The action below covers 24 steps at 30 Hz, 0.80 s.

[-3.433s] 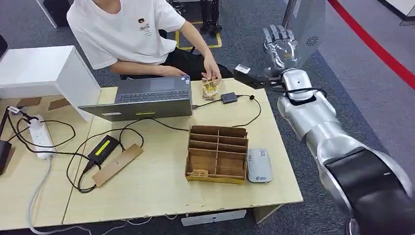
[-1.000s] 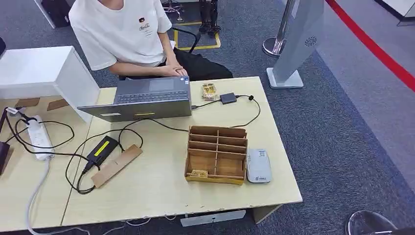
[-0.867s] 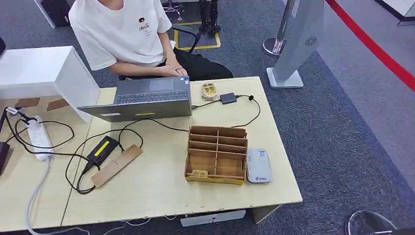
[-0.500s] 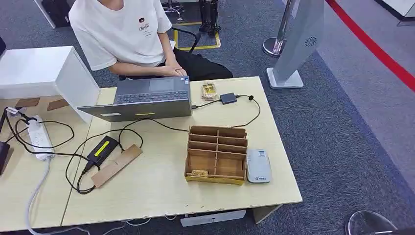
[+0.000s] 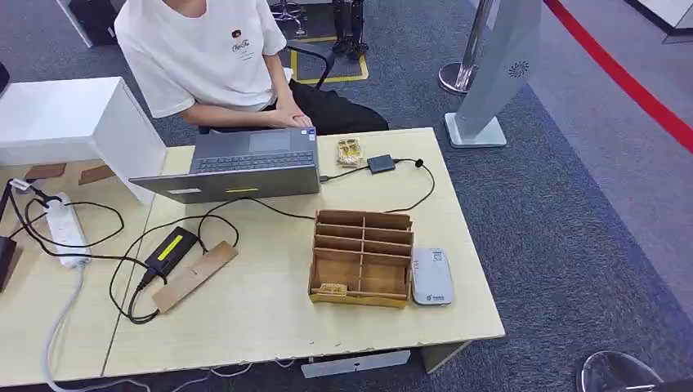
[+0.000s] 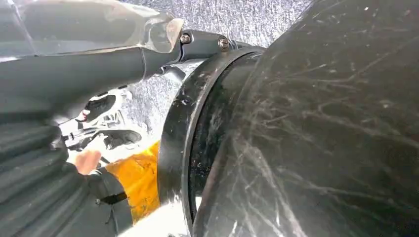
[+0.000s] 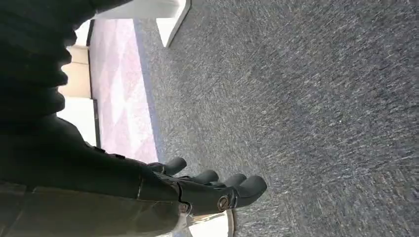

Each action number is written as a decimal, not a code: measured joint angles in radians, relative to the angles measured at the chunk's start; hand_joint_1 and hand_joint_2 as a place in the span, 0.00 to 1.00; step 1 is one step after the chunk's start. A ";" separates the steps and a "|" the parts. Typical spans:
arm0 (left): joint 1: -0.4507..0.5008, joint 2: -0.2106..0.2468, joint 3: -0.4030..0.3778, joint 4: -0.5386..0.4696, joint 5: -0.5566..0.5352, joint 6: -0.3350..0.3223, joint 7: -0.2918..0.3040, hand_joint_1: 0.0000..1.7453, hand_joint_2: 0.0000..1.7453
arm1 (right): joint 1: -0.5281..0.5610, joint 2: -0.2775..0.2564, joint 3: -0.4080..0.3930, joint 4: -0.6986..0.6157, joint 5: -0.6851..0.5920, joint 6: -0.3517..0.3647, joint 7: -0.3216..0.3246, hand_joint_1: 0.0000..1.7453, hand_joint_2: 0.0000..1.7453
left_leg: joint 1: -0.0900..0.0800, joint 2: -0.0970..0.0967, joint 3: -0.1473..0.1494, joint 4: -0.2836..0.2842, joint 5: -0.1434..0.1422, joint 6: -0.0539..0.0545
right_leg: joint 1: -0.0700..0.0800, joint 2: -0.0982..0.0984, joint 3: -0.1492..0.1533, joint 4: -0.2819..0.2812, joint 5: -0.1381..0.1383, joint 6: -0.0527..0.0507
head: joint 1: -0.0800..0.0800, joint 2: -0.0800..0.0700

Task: Pass the card to the sensor for recognition and then transmit it.

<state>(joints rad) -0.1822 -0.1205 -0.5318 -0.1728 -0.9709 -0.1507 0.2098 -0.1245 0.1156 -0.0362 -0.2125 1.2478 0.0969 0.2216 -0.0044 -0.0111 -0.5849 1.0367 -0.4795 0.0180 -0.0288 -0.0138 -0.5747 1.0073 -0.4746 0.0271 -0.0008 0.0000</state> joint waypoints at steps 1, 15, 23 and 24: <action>0.000 0.000 0.000 0.000 0.000 0.000 0.001 0.00 1.00 | 0.000 0.001 0.000 0.000 0.000 0.000 0.002 0.00 0.00 | 0.000 0.000 0.000 0.000 0.000 0.000 | 0.000 0.000 0.000 0.000 0.000 0.000 | 0.000 0.000; 0.000 0.000 0.002 0.000 -0.004 0.008 0.008 0.00 1.00 | 0.003 0.007 0.000 0.000 0.000 -0.005 0.016 0.00 0.00 | 0.000 0.000 0.000 0.000 0.000 0.000 | 0.000 0.000 0.000 0.000 0.000 0.000 | 0.000 0.000; 0.000 0.000 0.005 0.000 -0.004 0.012 0.009 0.00 1.00 | 0.003 0.008 0.000 0.000 0.000 -0.004 0.017 0.00 0.00 | 0.000 0.000 0.000 0.000 0.000 0.000 | 0.000 0.000 0.000 0.000 0.000 0.000 | 0.000 0.000; 0.000 0.000 0.007 0.000 -0.004 0.013 0.009 0.00 1.00 | 0.003 0.008 0.000 0.000 0.000 -0.003 0.017 0.00 0.00 | 0.000 0.000 0.000 0.000 0.000 0.000 | 0.000 0.000 0.000 0.000 0.000 0.000 | 0.000 0.000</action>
<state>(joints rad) -0.1822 -0.1209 -0.5253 -0.1728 -0.9751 -0.1373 0.2186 -0.1216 0.1232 -0.0362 -0.2125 1.2482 0.0935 0.2384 -0.0043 -0.0111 -0.5850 1.0367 -0.4795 0.0180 -0.0287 -0.0138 -0.5750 1.0073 -0.4745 0.0269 -0.0008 0.0000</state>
